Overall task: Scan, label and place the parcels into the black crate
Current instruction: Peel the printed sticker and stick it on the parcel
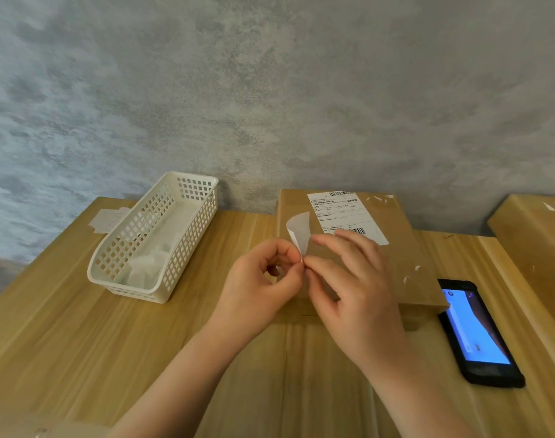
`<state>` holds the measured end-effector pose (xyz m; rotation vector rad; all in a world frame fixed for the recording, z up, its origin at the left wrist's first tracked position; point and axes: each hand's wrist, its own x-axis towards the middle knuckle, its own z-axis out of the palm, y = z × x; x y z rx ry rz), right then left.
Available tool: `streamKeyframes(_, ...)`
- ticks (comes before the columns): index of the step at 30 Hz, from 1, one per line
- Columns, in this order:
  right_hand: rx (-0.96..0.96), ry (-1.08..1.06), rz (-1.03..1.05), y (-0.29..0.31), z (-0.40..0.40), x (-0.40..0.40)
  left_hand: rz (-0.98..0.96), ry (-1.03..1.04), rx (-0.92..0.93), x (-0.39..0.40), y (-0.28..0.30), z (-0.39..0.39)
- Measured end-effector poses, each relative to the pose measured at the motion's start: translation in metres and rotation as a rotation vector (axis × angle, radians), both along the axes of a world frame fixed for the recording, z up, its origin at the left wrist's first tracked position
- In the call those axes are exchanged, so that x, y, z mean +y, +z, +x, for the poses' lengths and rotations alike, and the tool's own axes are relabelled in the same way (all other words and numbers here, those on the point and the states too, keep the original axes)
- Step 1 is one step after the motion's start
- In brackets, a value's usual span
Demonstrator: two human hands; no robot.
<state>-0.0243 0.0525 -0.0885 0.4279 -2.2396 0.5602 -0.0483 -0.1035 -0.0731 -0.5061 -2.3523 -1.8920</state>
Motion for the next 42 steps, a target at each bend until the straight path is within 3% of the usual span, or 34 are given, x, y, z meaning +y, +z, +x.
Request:
streamKeyframes(7,0.027,0.009,-0.053,0.008,-0.001,-0.003,0.051,-0.025,0.006,-0.002,0.008,-0.001)
streamKeyframes(16,0.087,-0.022,0.098,0.017,-0.002,-0.005,0.058,-0.065,-0.027,-0.009,0.008,-0.003)
streamKeyframes(24,0.073,-0.012,0.115,0.017,-0.007,-0.006,0.050,-0.050,-0.067,-0.016,0.004,-0.006)
streamKeyframes(35,0.043,-0.005,0.059,0.015,-0.010,-0.002,0.017,-0.035,-0.051,-0.010,0.004,-0.009)
streamKeyframes(42,-0.016,0.070,-0.112,0.019,-0.009,-0.002,0.109,-0.052,-0.076,-0.007,0.011,-0.005)
